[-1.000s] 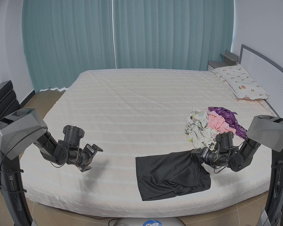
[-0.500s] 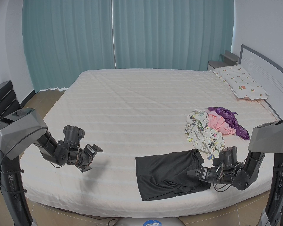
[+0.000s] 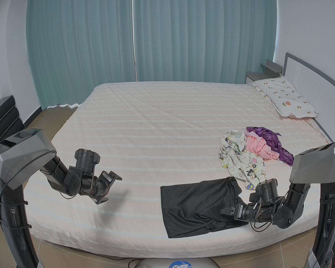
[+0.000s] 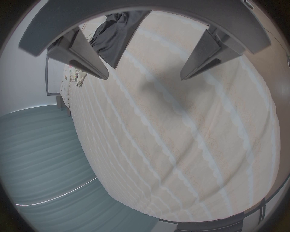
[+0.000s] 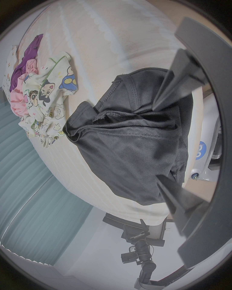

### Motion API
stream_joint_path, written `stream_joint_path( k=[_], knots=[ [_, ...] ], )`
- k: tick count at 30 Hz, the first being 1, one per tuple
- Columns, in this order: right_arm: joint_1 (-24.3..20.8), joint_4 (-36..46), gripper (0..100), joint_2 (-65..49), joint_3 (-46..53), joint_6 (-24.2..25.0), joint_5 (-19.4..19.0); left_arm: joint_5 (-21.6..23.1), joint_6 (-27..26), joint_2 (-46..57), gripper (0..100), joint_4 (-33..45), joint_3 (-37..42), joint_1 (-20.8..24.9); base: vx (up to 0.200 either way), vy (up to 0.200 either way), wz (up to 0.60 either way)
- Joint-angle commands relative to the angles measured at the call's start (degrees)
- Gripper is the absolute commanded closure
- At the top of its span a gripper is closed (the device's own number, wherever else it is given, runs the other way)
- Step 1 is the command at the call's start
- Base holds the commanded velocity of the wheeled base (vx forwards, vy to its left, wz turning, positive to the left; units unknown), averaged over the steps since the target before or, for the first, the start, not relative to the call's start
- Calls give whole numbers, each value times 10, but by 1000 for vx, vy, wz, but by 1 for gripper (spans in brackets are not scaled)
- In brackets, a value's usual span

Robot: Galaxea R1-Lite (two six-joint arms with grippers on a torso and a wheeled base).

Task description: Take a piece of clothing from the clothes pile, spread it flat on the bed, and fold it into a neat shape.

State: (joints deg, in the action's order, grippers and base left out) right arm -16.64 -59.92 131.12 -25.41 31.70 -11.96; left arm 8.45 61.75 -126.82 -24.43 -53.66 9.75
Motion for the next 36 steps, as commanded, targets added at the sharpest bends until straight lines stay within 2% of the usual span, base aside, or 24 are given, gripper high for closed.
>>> stream_joint_path(
  k=[1,9,19,27,35,36],
  knots=[
    [1,0,100,5,1,0,4,0,0,0,0,0,0,0,0,0,0],
    [11,-1,100,-25,33,-1,6,0,0,0,0,0,0,0,0,0,0],
    [85,0,100,-63,83,-52,-3,0,0,0,0,0,-1,0,0,0,0],
    [106,0,100,-63,101,-97,-3,0,0,-1,0,0,-1,0,0,0,0],
    [111,0,100,-54,110,-109,-3,0,0,-1,0,0,-2,0,0,0,0],
    [111,0,0,-54,110,-110,-3,0,0,-1,0,0,-2,0,0,0,0]
  ],
)
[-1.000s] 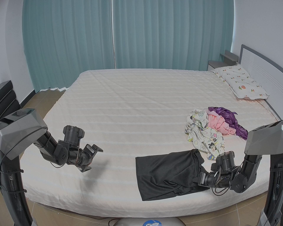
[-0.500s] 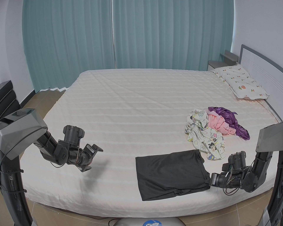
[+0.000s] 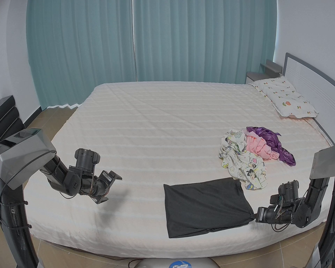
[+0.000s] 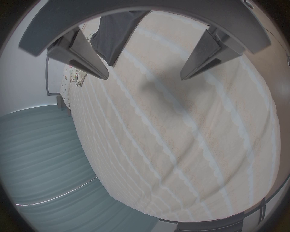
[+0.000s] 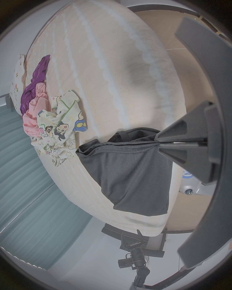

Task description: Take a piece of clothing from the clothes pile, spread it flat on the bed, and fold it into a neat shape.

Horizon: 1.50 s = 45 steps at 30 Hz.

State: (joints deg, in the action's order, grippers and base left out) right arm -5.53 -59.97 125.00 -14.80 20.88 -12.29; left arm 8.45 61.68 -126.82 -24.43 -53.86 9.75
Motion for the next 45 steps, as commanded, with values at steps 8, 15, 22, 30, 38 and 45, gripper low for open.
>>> stream_joint_path(
  k=[8,15,22,30,38,45],
  knots=[
    [12,-12,0,-7,-53,17,-11,0,1,-1,0,0,0,0,0,0,0],
    [-10,-4,0,63,-188,85,-9,0,1,-1,0,0,1,0,0,0,0],
    [-25,-3,0,161,-301,85,21,0,1,0,0,0,1,0,0,0,0],
    [-24,41,100,192,-390,86,22,-1,0,-1,0,0,1,0,0,0,0],
    [-22,49,100,195,-426,111,42,-2,0,-1,0,0,1,1,0,0,0],
    [-14,43,100,191,-423,150,51,-2,0,-1,0,0,2,1,0,0,0]
  ],
)
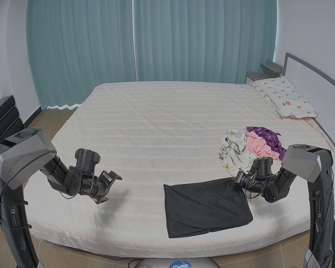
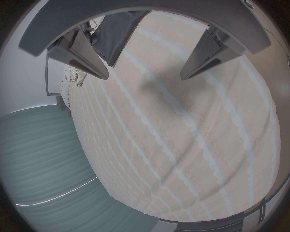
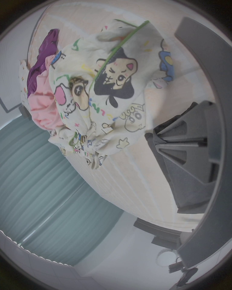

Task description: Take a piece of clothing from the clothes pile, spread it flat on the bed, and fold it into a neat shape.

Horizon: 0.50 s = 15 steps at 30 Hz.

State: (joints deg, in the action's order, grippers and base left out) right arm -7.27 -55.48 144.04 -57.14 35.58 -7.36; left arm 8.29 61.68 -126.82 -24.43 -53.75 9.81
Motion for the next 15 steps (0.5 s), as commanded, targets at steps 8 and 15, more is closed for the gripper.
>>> stream_joint_path(
  k=[8,15],
  knots=[
    [6,-3,100,2,-7,43,8,0,0,-1,0,0,0,0,0,0,0],
    [17,2,100,7,-15,51,26,0,0,-1,0,0,0,0,0,0,0]
  ],
)
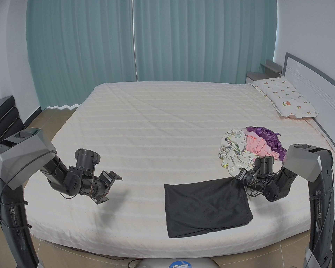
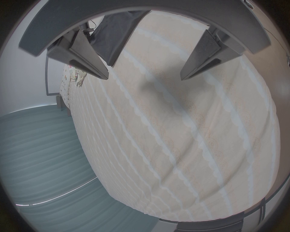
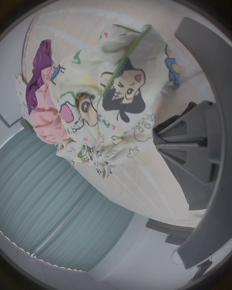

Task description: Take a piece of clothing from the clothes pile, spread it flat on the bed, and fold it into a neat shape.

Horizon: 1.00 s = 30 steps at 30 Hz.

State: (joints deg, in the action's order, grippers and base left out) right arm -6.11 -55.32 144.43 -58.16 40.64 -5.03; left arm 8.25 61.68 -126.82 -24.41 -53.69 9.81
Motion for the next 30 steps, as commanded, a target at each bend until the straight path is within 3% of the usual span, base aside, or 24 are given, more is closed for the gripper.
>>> stream_joint_path(
  k=[1,11,12,20,24,25,28,30],
  knots=[
    [7,0,100,3,-5,0,4,0,0,-1,0,0,0,0,0,0,0],
    [10,2,100,8,-4,0,2,0,0,-1,0,0,0,0,0,0,0],
    [10,1,0,8,-3,0,0,0,0,0,0,0,0,0,0,0,0],
    [12,-11,0,-38,48,-16,-3,0,0,0,0,0,0,0,0,0,0],
    [14,-23,0,-88,149,-55,-40,0,0,0,0,0,0,0,0,0,0],
    [16,-41,0,-107,202,-81,-71,0,0,0,0,0,0,0,0,0,0],
    [22,-88,0,-122,292,-116,-117,0,0,0,0,0,0,0,0,0,0],
    [22,-117,0,-119,335,-135,-126,0,0,0,0,0,1,0,0,0,0]
  ],
)
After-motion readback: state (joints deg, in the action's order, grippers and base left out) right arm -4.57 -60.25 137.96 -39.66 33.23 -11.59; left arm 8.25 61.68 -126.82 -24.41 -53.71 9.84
